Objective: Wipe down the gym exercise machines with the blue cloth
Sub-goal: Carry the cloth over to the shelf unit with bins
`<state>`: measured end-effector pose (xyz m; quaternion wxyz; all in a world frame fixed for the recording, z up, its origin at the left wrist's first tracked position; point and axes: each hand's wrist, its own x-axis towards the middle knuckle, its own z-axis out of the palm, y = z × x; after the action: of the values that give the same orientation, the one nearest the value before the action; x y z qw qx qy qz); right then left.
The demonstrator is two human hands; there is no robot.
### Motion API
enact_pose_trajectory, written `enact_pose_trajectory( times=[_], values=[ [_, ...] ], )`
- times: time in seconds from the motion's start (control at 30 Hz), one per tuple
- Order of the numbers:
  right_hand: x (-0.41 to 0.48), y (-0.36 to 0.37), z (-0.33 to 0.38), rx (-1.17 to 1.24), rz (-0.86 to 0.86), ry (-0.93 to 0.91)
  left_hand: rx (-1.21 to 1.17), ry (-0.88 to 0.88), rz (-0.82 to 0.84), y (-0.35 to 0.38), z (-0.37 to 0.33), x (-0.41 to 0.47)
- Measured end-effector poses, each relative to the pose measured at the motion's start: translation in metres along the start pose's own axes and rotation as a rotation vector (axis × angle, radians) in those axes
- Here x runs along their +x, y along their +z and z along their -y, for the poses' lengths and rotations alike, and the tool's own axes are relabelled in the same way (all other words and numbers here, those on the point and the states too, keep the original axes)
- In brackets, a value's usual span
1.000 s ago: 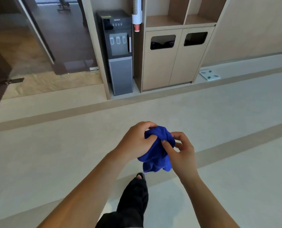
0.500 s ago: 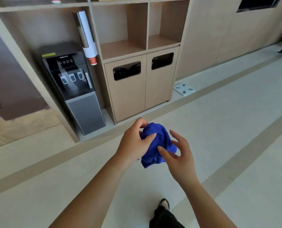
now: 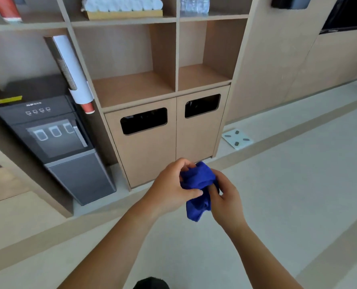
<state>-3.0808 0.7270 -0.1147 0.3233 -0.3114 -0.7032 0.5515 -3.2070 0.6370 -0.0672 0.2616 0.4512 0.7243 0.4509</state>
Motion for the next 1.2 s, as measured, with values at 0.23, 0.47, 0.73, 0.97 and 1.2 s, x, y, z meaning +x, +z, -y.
enact_pose_trajectory(
  times=[0.23, 0.47, 0.73, 0.97, 1.2],
  values=[
    [0.148, -0.041, -0.026, -0.025, -0.027, 0.004, 0.007, -0.052, -0.111, 0.014, 0.013, 0.155],
    [0.32, -0.052, -0.049, -0.03, 0.016, -0.027, 0.136, 0.003, -0.148, 0.007, 0.035, 0.335],
    [0.49, -0.049, -0.062, -0.001, 0.136, -0.063, 0.06, -0.037, -0.249, -0.017, 0.045, 0.488],
    [0.585, -0.003, -0.082, 0.02, 0.555, -0.026, 0.05, -0.149, -0.42, -0.052, 0.066, 0.55],
    [0.656, 0.045, -0.095, 0.005, 0.67, -0.085, -0.003, -0.273, -0.346, -0.086, 0.09, 0.58]
  ],
)
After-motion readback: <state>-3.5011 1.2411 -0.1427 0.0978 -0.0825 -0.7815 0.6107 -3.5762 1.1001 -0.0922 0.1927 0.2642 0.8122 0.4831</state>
